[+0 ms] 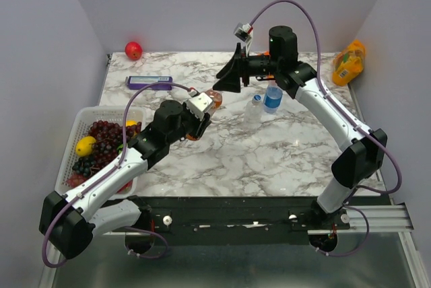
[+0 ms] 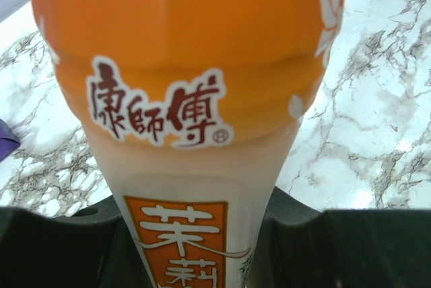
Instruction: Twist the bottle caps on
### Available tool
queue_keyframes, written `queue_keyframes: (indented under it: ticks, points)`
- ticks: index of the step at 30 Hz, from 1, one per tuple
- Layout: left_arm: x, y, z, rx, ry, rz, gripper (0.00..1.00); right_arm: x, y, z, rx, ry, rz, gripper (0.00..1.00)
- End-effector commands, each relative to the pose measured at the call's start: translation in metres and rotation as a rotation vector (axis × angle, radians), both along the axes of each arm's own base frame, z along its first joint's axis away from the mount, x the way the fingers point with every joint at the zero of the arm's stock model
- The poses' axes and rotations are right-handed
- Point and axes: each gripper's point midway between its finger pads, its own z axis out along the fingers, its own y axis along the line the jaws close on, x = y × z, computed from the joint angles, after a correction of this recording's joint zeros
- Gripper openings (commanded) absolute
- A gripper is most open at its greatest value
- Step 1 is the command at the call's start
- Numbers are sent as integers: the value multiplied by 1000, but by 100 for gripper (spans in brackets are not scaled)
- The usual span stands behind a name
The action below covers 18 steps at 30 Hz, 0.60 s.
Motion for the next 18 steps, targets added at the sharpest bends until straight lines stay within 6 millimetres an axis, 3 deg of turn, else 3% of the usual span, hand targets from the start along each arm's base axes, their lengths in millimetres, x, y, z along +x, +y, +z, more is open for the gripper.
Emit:
queue_keyframes:
  ticks: [1,8,9,12,15,18]
  points:
    - [0,-9,22,-74,-15,-24,0,3,6,17,59,15,13,69]
    - [6,-13,29,-113,-19,-8,0,8,13,9,77,97,-43,38]
    - [9,-14,37,-148,-11,17,0,11,14,10,74,93,-70,28]
    - [23,-16,50,-268,35,123,0,30,19,-8,-19,129,-254,8]
    - [45,-14,69,-337,46,254,0,36,24,-18,-75,158,-350,0]
    - [62,0,72,-338,30,391,0,48,18,-27,-121,200,-487,0]
